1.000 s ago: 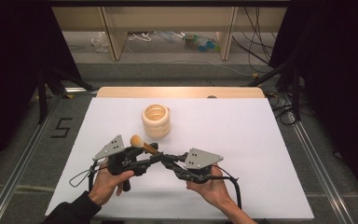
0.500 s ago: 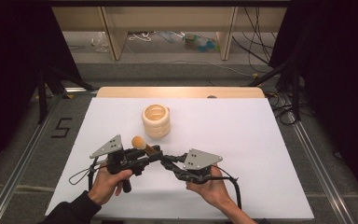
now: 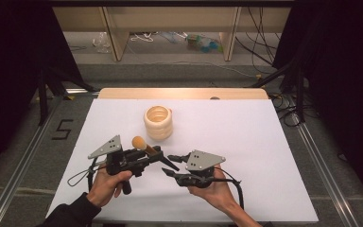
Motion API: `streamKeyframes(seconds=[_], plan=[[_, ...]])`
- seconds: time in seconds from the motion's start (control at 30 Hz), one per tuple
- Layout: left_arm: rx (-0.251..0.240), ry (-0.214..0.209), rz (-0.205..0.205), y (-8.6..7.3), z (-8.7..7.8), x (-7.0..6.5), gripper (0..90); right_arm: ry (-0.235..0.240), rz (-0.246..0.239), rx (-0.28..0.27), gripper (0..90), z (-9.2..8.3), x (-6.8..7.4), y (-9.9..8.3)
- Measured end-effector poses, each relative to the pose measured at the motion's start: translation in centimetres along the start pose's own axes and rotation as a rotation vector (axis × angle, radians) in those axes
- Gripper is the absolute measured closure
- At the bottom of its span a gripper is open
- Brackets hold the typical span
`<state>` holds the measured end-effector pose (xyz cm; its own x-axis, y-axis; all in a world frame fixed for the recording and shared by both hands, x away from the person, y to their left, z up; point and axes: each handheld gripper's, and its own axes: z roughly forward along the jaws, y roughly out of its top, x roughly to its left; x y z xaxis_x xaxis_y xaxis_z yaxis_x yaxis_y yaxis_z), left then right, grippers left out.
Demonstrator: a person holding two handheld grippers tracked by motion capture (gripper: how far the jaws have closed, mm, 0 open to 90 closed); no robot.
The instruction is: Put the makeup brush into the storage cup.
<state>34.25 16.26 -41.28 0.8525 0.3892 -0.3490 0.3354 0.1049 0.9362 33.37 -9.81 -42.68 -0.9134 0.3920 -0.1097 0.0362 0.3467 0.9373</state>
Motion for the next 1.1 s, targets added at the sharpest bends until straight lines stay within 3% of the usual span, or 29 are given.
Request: streamKeyframes(seconds=[0.2,0.3,0.5,0.57,0.7,0.83,0.87,0.9,0.97,1.03,1.07,1.1], plan=[[-0.005,0.049,0.035,0.6,-0.6,0.5,71.8,0.004,0.022,0.073,43.5,-0.5,-0.2,-0.4],[0.000,0.090,0.055,0.9,-0.9,0.9,71.7,-0.019,0.021,0.081,41.4,-0.8,-0.5,-0.6],[0.029,0.160,0.090,1.6,-1.3,1.9,71.7,-0.061,0.066,0.088,35.3,-1.6,-1.5,-1.0],[0.044,0.189,0.118,2.0,-1.4,2.3,71.7,-0.091,0.079,0.083,32.0,-1.9,-1.8,-1.1],[0.053,0.234,0.123,2.6,-1.7,3.1,71.7,-0.150,0.123,0.101,24.6,-2.7,-2.3,-1.5],[0.057,0.258,0.111,3.3,-2.0,3.8,71.7,-0.174,0.141,0.114,22.8,-3.4,-2.6,-1.9],[0.086,0.414,0.522,5.2,-3.1,6.2,71.7,-0.183,0.143,0.115,22.3,-3.6,-2.7,-2.1],[0.097,0.334,0.477,5.2,-2.9,6.2,71.7,-0.195,0.148,0.117,22.3,-3.8,-2.8,-2.2],[0.099,0.319,0.467,5.5,-2.9,6.4,71.7,-0.204,0.162,0.116,22.3,-4.3,-2.9,-2.5],[0.104,0.335,0.456,5.7,-2.9,6.5,71.7,-0.210,0.167,0.126,22.2,-4.8,-3.0,-2.7],[0.052,0.299,0.140,4.6,-2.2,4.9,71.7,-0.220,0.166,0.124,22.2,-5.0,-3.0,-2.8],[0.056,0.301,0.140,4.8,-2.2,4.9,71.7,-0.226,0.170,0.120,22.1,-5.3,-3.0,-2.9]])
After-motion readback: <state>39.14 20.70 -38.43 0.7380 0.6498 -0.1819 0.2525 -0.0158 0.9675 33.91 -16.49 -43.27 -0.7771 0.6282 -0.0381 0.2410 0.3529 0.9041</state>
